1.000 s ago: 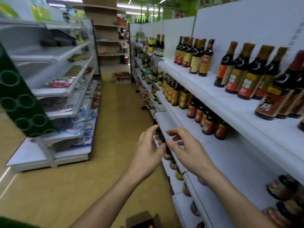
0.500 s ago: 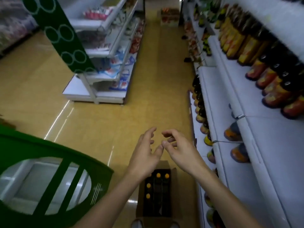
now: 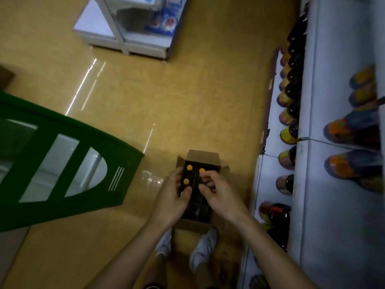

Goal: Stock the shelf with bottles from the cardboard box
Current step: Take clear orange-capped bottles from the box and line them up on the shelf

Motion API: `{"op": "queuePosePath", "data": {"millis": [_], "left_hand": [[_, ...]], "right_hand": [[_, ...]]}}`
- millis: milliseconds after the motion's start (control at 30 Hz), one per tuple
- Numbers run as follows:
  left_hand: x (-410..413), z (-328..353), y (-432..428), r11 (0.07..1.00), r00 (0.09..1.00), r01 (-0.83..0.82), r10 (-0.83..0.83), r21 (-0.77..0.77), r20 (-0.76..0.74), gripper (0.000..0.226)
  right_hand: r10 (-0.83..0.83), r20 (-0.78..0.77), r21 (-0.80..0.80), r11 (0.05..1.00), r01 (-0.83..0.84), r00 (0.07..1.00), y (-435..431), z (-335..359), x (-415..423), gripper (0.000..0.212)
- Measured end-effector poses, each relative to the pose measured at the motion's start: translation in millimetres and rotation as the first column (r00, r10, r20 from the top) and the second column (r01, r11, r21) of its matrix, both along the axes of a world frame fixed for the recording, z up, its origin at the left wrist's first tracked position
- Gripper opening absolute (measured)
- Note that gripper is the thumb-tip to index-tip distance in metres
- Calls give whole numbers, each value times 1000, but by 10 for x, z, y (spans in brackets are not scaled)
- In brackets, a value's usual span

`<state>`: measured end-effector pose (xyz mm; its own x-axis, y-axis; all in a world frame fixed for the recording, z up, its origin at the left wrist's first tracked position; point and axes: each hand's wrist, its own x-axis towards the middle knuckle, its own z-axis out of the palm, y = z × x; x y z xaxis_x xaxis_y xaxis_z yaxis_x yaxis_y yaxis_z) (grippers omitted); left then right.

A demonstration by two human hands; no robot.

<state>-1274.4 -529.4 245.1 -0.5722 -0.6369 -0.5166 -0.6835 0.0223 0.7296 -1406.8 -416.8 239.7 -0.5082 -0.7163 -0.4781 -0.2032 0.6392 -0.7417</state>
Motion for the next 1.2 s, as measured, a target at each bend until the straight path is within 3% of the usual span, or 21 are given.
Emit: {"op": "queuePosePath", "data": {"millis": [533, 833, 1200], "left_hand": [[599, -2594, 254, 985, 969, 100, -128, 137, 212, 63], [561, -3350, 102, 981, 964, 134, -162, 141, 212, 70], [554, -3820, 274, 965, 962, 54, -119, 257, 244, 94]], "right_hand": [[-21, 150, 250, 968, -18, 988, -36, -2873, 687, 41], [47, 124, 301, 950, -83, 991, -245, -3999, 759, 60], [124, 61, 291, 947, -137, 990, -307, -4741, 837, 56]]}}
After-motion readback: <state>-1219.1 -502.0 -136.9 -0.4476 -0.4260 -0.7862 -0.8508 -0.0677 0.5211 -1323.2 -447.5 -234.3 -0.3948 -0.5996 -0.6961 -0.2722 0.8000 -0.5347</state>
